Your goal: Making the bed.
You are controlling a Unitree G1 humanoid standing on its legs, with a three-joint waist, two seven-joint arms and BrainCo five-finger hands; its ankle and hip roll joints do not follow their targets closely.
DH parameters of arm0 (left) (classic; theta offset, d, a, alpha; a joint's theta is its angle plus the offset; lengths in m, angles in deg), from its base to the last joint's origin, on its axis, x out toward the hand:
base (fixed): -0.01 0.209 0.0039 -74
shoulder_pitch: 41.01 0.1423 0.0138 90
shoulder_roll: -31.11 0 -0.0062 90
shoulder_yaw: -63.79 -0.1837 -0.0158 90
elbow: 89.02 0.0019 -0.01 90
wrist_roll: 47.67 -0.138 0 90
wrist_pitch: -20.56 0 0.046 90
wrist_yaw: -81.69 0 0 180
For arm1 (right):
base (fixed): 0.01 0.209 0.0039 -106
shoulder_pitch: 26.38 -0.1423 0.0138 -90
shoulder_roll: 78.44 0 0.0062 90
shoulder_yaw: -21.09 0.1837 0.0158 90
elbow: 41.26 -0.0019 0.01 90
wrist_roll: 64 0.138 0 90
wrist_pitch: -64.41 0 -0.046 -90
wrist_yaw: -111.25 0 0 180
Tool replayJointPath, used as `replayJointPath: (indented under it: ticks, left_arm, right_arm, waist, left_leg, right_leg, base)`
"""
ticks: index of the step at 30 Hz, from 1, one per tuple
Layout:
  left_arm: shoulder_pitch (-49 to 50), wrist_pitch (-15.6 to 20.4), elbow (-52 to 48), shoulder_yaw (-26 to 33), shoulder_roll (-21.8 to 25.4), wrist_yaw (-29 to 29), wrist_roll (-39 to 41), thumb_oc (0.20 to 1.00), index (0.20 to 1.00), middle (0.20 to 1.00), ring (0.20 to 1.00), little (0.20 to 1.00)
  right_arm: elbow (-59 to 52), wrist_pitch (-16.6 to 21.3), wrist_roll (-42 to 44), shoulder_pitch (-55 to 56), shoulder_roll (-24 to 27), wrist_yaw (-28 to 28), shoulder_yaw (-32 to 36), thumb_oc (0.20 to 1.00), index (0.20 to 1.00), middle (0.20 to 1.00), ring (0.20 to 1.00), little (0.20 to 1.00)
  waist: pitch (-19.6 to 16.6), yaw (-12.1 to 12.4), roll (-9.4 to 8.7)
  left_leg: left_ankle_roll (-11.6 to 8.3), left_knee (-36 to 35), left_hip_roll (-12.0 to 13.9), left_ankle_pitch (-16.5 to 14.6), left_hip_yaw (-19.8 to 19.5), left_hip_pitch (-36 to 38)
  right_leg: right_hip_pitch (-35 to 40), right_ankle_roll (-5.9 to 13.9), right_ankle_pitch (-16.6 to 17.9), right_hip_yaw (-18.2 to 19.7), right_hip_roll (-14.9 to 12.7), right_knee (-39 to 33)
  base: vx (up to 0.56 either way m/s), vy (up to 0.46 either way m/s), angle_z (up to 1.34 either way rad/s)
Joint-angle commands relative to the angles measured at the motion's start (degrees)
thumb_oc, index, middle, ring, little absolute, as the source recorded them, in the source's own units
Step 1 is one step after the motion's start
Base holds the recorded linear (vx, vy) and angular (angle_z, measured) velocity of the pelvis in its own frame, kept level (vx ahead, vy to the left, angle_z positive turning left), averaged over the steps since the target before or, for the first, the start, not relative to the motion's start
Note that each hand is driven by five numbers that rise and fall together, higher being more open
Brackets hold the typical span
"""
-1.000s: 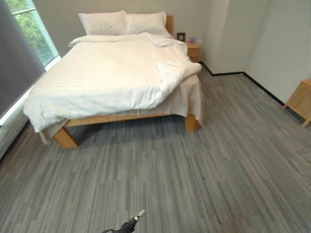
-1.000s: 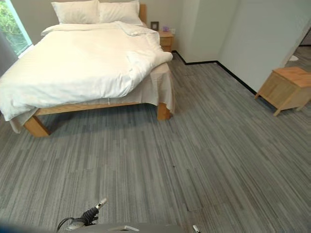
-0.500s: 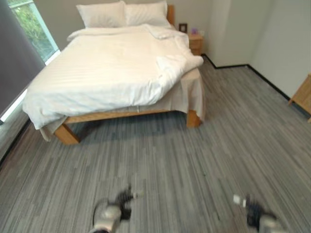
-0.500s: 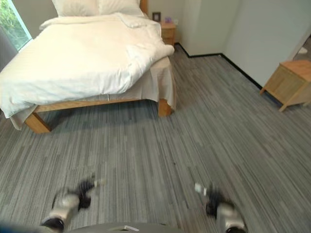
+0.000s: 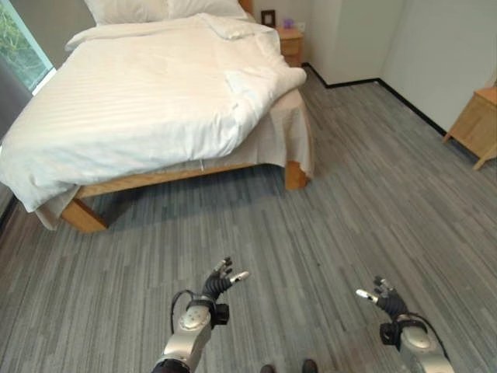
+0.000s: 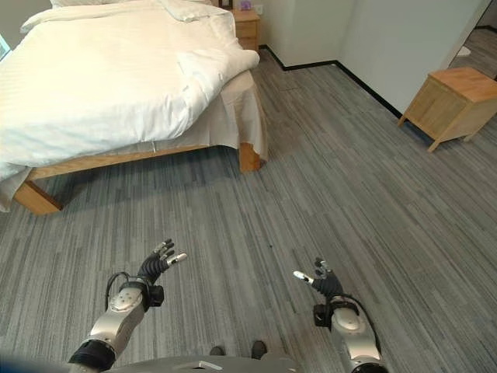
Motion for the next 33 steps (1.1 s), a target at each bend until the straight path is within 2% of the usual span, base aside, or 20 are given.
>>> replayJointPath:
  ticks: [1, 5, 6, 8, 10, 11, 13, 16, 17, 19, 20, 21, 24, 25, 27, 28, 29, 30, 32, 33]
  left_arm:
    - [-4.20, 3.85, -0.57, -0.17, 1.36, -1.04, 0.97, 1.000, 1.000, 1.000, 1.000, 1.000]
    - [-4.60, 4.31, -3.40, 1.11, 2.23, -2.32, 1.01, 1.000, 1.000, 1.000, 1.000, 1.000]
    - [-4.61, 4.39, -4.20, 1.40, 2.36, -2.40, 1.28, 1.000, 1.000, 1.000, 1.000, 1.000]
    - [-5.01, 4.49, -5.89, 2.16, 2.94, -2.80, 1.77, 1.000, 1.000, 1.000, 1.000, 1.000]
    - [-5.12, 4.20, -7.46, 2.85, 3.69, -3.34, 1.00, 1.000, 1.000, 1.000, 1.000, 1.000]
    - [-5.48, 4.29, -7.62, 3.04, 3.78, -3.55, 0.88, 1.000, 1.000, 1.000, 1.000, 1.000]
    - [-6.12, 4.17, -7.74, 3.66, 3.97, -3.88, 0.48, 1.000, 1.000, 1.000, 1.000, 1.000]
    - [-7.06, 4.38, -8.53, 4.13, 4.40, -4.14, 0.09, 1.000, 1.000, 1.000, 1.000, 1.000]
    - [-7.03, 4.37, -8.53, 4.14, 4.39, -4.13, 0.09, 1.000, 1.000, 1.000, 1.000, 1.000]
    - [-9.82, 4.60, -6.84, 3.45, 4.60, -3.95, -0.65, 1.000, 1.000, 1.000, 1.000, 1.000]
    - [-9.85, 4.62, -6.80, 3.44, 4.56, -3.95, -0.65, 1.000, 1.000, 1.000, 1.000, 1.000]
    - [-10.17, 4.57, -6.69, 3.29, 4.50, -3.89, -1.01, 1.000, 1.000, 1.000, 1.000, 1.000]
    - [-9.33, 4.64, -6.96, 3.53, 3.59, -3.72, -0.48, 1.000, 1.000, 1.000, 1.000, 1.000]
    - [-9.30, 4.62, -7.09, 3.40, 3.13, -3.75, -0.30, 1.000, 1.000, 1.000, 1.000, 1.000]
    - [-7.92, 4.93, -7.69, 3.32, 2.58, -3.76, 1.06, 1.000, 1.000, 1.000, 1.000, 1.000]
    - [-6.89, 4.72, -7.91, 3.18, 1.85, -3.53, 2.19, 1.000, 1.000, 1.000, 1.000, 1.000]
    - [-6.77, 4.34, -7.58, 2.95, 1.62, -3.09, 3.36, 1.000, 1.000, 1.000, 1.000, 1.000]
    - [-6.64, 4.07, -7.91, 2.71, 1.42, -2.54, 3.52, 1.000, 1.000, 1.000, 1.000, 1.000]
    - [-6.18, 4.30, -8.92, 2.26, 1.86, -1.42, 4.88, 1.000, 1.000, 1.000, 1.000, 1.000]
    - [-6.56, 4.04, -9.12, 2.06, 1.91, -1.66, 5.43, 1.000, 1.000, 1.000, 1.000, 1.000]
  right_arm:
    - [-3.24, 4.91, -1.35, -2.16, 0.56, 0.40, 0.85, 1.000, 1.000, 1.000, 1.000, 1.000]
    - [-5.70, 5.35, -1.05, -3.83, 1.24, 0.96, 0.99, 1.000, 1.000, 1.000, 1.000, 1.000]
    - [-5.73, 5.38, -1.17, -4.28, 1.41, 1.14, 1.14, 1.000, 1.000, 1.000, 1.000, 1.000]
    - [-6.39, 5.48, -1.67, -5.29, 1.84, 1.36, 1.10, 1.000, 1.000, 1.000, 1.000, 1.000]
    - [-8.89, 5.27, -2.37, -5.48, 1.57, 1.59, 1.09, 1.000, 1.000, 1.000, 1.000, 1.000]
    - [-8.27, 5.39, -2.31, -5.79, 1.34, 1.80, 0.85, 1.000, 1.000, 1.000, 1.000, 1.000]
    - [-8.16, 5.21, -2.01, -5.90, 0.80, 1.66, 0.48, 1.000, 1.000, 1.000, 1.000, 1.000]
    - [-8.27, 4.81, -2.47, -5.51, 0.92, 1.26, 0.47, 1.000, 1.000, 1.000, 1.000, 1.000]
    - [-8.30, 4.80, -2.48, -5.48, 0.94, 1.26, 0.46, 1.000, 1.000, 1.000, 1.000, 1.000]
    - [-6.99, 4.97, -2.35, -5.81, 1.12, 1.98, 0.80, 1.000, 1.000, 1.000, 1.000, 1.000]
    - [-6.94, 5.00, -2.34, -5.84, 1.15, 1.98, 0.81, 1.000, 1.000, 1.000, 1.000, 1.000]
    - [-6.85, 5.00, -1.74, -5.82, 0.75, 1.87, 1.18, 1.000, 1.000, 1.000, 1.000, 1.000]
    - [-7.43, 4.85, -0.88, -5.40, 0.55, 1.34, 1.68, 1.000, 1.000, 1.000, 1.000, 1.000]
    - [-7.81, 4.83, -0.61, -5.23, 0.86, 0.94, 1.61, 1.000, 1.000, 1.000, 1.000, 1.000]
    - [-8.05, 4.67, -0.97, -4.82, 2.18, 0.35, 0.98, 1.000, 1.000, 1.000, 1.000, 1.000]
    - [-7.49, 4.80, -1.16, -5.07, 3.18, 0.03, -0.06, 1.000, 1.000, 1.000, 1.000, 1.000]
    - [-7.48, 4.40, -1.07, -5.33, 4.18, -0.35, -0.22, 1.000, 1.000, 1.000, 1.000, 1.000]
    - [-8.00, 4.41, 0.17, -5.71, 5.26, 0.02, 0.20, 1.000, 1.000, 1.000, 1.000, 1.000]
    - [-9.27, 5.19, 2.75, -5.27, 6.06, -0.22, 1.23, 1.000, 1.000, 1.000, 1.000, 1.000]
    - [-8.33, 4.84, 2.82, -6.70, 7.09, 1.38, 1.77, 1.000, 1.000, 1.000, 1.000, 1.000]
  waist:
    - [-1.93, 0.44, -2.18]
    - [-0.97, 0.34, -2.09]
    - [-0.39, 0.39, -1.82]
    - [1.33, 0.27, -1.11]
    - [3.43, 0.00, -0.66]
    - [4.80, -0.46, 0.58]
    - [5.72, -1.27, 1.43]
    - [5.65, -3.21, 0.50]
    - [5.83, -3.38, 0.77]
    - [4.51, -6.16, -0.77]
    - [4.72, -6.24, -0.42]
    - [4.21, -6.72, -0.44]
    - [2.24, -6.94, -0.36]
    - [1.63, -7.26, 0.40]
    - [0.90, -7.20, 1.30]
    - [0.91, -7.11, 1.17]
    - [1.23, -6.21, 0.29]
    - [2.09, -5.32, -1.51]
    - [4.64, -2.82, -4.77]
    - [6.12, -0.24, -5.97]
  left_leg:
    - [-2.91, 0.27, 0.46, 1.03, -0.43, -1.78]
    - [-2.29, 0.27, 0.21, 0.65, 1.25, -1.91]
    - [-1.92, 0.27, 0.15, 0.51, 1.48, -1.84]
    - [-1.04, 0.27, 0.03, 0.13, 2.16, -1.65]
    - [0.02, 0.27, -0.33, -0.04, 3.09, -1.13]
    - [0.41, 0.27, 0.35, -0.32, 3.69, -0.40]
    - [0.42, 0.27, 0.73, -1.17, 3.46, 1.22]
    - [-0.40, 0.27, 0.09, -2.61, 2.26, 3.72]
    - [-0.47, 0.27, 0.41, -2.76, 2.09, 4.00]
    - [-2.53, 0.27, 0.23, -7.64, -1.06, 10.12]
    - [-2.61, 0.27, 0.65, -7.83, -1.12, 10.42]
    - [-3.26, 0.27, 1.19, -8.76, -1.60, 12.28]
    - [-4.55, 0.27, 2.22, -8.19, -3.42, 16.04]
    - [-5.60, 2.61, 3.57, -6.65, -4.05, 16.52]
    - [-8.46, 11.43, 5.63, 0.35, -4.91, 14.21]
    - [-10.84, 22.23, 6.10, 8.77, -5.46, 10.84]
    - [-12.44, 31.45, 6.55, 14.79, -4.09, 5.58]
    - [-12.31, 45.26, 4.90, 18.59, -5.52, -0.65]
    - [-10.25, 67.19, 1.46, 16.67, -4.73, -12.89]
    - [-8.74, 70.16, 2.69, 13.16, -3.56, -20.16]
  right_leg:
    - [-1.21, 5.92, 2.71, -1.14, -4.61, 0.94]
    - [-2.11, 6.70, 3.20, -0.21, -5.33, 1.50]
    - [-3.50, 6.89, 2.83, 0.01, -5.69, 4.31]
    - [-9.05, 8.75, 4.16, 0.48, -6.21, 14.59]
    - [-17.17, 11.37, 11.63, 0.92, -7.37, 28.80]
    - [-19.90, 11.79, 13.44, -0.04, -8.26, 34.26]
    - [-24.70, 10.96, 13.65, -1.12, -9.35, 38.04]
    - [-27.12, 10.53, 13.17, -1.85, -8.92, 27.89]
    - [-26.58, 10.51, 13.17, -2.20, -8.73, 27.55]
    - [-26.11, 11.09, 14.27, -3.08, -7.38, 6.76]
    - [-25.48, 11.05, 14.43, -3.42, -7.05, 6.20]
    - [-25.67, 11.33, 14.55, -5.59, -6.60, 2.35]
    - [-24.48, 10.85, 15.24, -11.73, -7.24, 2.09]
    - [-23.56, 10.11, 14.74, -11.42, -7.01, 3.18]
    - [-21.95, 7.71, 13.07, -10.95, -6.25, 5.27]
    - [-20.37, 5.98, 11.87, -10.00, -5.51, 6.54]
    - [-17.16, 4.33, 10.24, -10.54, -5.58, 6.53]
    - [-14.50, 2.38, 8.96, -9.18, -5.99, 5.72]
    - [-9.42, -0.22, 6.43, -6.38, -6.26, 4.71]
    - [-5.88, -0.78, 5.45, -4.47, -5.82, 3.77]
  base:
    - [0.02, 0.053, -0.07]
    - [0.02, 0.082, -0.14]
    - [-0.01, 0.125, -0.27]
    - [-0.06, 0.142, -0.35]
    - [-0.07, 0.181, -0.45]
    - [0.01, 0.195, -0.16]
    - [0.17, 0.098, -0.33]
    - [0.28, -0.036, -0.17]
    - [0.44, -0.117, 0.17]
    - [0.68, -0.184, 0.22]
    - [0.59, -0.154, 0.46]
    - [0.37, -0.103, 0.52]
    - [0.58, -0.183, 0.24]
    - [0.68, -0.242, 0.34]
    - [0.57, -0.260, 0.67]
    - [0.48, -0.323, 0.85]
    - [0.56, -0.427, 0.60]
    - [0.51, -0.448, 0.37]
    - [0.49, -0.472, -0.27]
    - [0.52, -0.379, -0.63]
